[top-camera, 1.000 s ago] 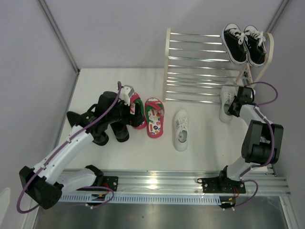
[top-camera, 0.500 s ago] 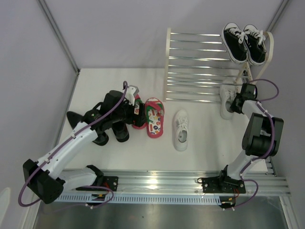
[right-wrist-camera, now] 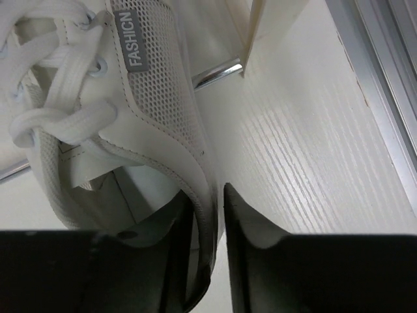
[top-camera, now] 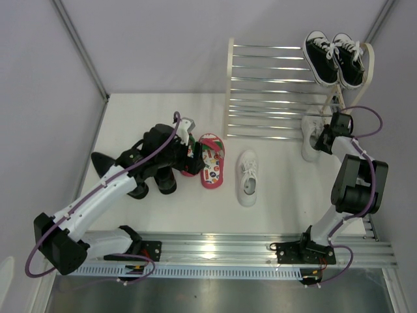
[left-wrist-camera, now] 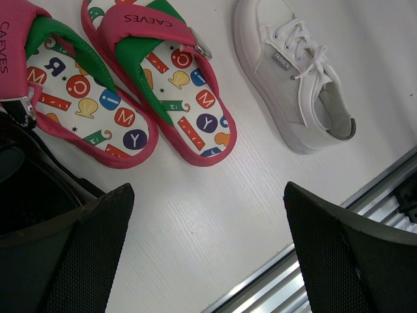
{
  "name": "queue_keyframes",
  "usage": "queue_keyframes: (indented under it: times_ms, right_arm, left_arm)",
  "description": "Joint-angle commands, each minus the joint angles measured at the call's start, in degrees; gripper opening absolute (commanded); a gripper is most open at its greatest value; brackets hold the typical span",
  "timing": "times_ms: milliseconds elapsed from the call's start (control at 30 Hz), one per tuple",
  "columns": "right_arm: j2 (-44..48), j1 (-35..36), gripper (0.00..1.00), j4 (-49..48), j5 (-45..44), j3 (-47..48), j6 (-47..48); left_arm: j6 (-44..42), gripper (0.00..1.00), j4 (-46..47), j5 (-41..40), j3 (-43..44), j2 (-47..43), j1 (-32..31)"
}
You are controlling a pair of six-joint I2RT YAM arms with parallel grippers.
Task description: Place and organize the shoes onto the shoe shelf
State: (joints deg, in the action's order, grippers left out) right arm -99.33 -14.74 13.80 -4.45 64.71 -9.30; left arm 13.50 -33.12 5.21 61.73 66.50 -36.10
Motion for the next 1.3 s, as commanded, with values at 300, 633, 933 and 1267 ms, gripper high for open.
queue_keyframes:
  times_ms: [300,633,933,1267]
  right_arm:
    - [8.7,-0.2,0.89,4.21,2.16,-1.07,1.39]
    - [24.52,0.06,0.99,5.55,10.59,-7.91,1.13]
    - [20.06,5.24,0.99,0.18,4.47,-12.24,-0.1]
    - [12.5,9.47,0.99,-13.1,-10.31,-14.52,2.44]
  left_arm:
    - [-0.58,0.99,0.17,-1.61,2.16,-0.84,-1.69]
    - [-1.28,0.99,0.6,0.15,0.14,-3.13,-2.31]
    - [-1.46,0.99,1.31,-0.37,-2.58,-5.68,-2.4]
    - [-1.89,0.99,-0.8,-4.77,-5.04,-8.49,-2.31]
